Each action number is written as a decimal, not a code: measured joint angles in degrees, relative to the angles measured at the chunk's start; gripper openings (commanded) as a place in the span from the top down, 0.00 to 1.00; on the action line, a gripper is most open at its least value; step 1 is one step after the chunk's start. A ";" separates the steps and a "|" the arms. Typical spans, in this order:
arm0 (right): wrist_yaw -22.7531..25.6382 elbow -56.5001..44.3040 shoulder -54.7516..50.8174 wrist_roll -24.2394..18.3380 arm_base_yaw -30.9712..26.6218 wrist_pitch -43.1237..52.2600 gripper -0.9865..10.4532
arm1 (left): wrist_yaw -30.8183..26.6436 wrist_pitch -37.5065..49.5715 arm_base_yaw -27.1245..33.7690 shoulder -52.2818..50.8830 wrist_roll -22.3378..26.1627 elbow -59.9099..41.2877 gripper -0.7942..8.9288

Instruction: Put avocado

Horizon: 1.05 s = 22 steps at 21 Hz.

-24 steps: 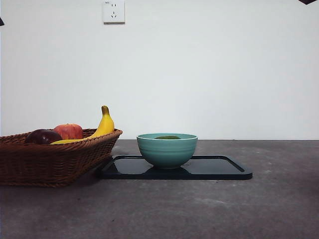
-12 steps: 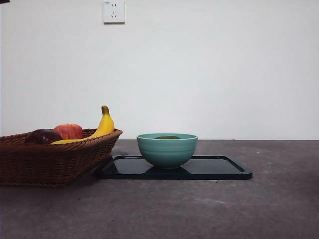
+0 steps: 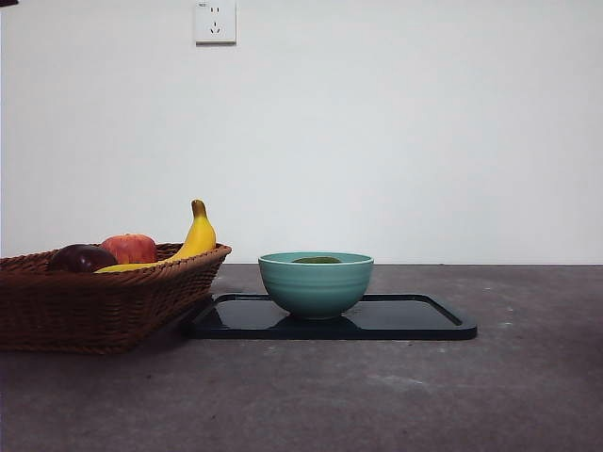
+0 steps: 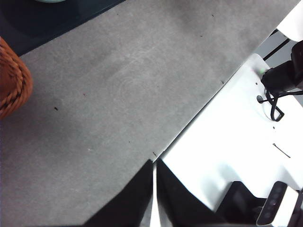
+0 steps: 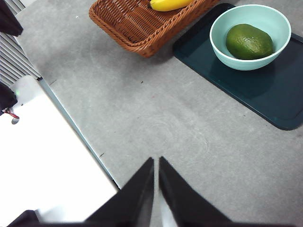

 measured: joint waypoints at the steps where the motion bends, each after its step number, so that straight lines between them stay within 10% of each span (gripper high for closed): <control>1: 0.00 0.00 0.00 0.00 0.00 0.00 0.91 | -0.39 0.39 0.15 -0.26 1.60 0.00 0.91; 11: 0.00 0.00 0.00 0.00 0.00 0.02 0.91 | -14.62 50.99 21.22 -23.52 12.92 -17.68 0.91; 22: 0.00 0.00 0.00 0.00 0.00 0.02 0.91 | -20.87 58.49 29.44 -42.58 10.78 -44.50 0.91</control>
